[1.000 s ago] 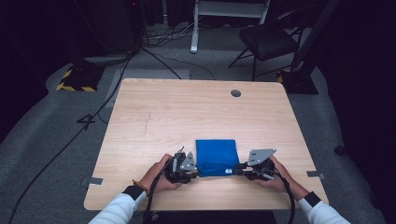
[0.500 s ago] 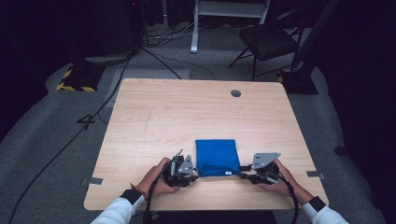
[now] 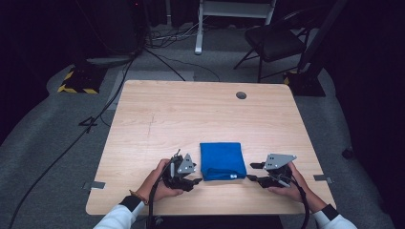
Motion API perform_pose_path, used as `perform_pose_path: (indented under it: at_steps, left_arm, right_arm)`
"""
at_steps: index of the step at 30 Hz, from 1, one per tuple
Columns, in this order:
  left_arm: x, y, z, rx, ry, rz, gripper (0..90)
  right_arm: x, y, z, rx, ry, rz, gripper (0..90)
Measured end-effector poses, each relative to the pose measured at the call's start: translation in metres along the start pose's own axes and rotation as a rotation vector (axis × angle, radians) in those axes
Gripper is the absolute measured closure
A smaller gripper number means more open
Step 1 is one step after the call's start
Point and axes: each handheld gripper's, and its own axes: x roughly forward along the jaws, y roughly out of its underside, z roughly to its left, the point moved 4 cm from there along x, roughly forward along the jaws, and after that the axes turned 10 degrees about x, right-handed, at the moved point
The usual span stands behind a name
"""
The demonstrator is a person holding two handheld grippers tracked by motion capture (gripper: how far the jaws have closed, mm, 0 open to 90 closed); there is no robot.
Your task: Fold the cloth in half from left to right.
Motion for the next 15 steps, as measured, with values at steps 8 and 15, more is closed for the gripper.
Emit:
perform_pose_path:
  at_steps: [8,15]
  left_arm:
    - [-0.004,-0.009,0.018,-0.036,-0.073,-0.008,22.3]
    - [-0.011,0.0,0.03,-0.043,-0.13,0.02,19.0]
  right_arm:
    - [-0.007,-0.01,-0.012,0.025,0.079,-0.033,36.6]
    - [-0.015,-0.011,-0.028,0.047,0.157,-0.039,31.9]
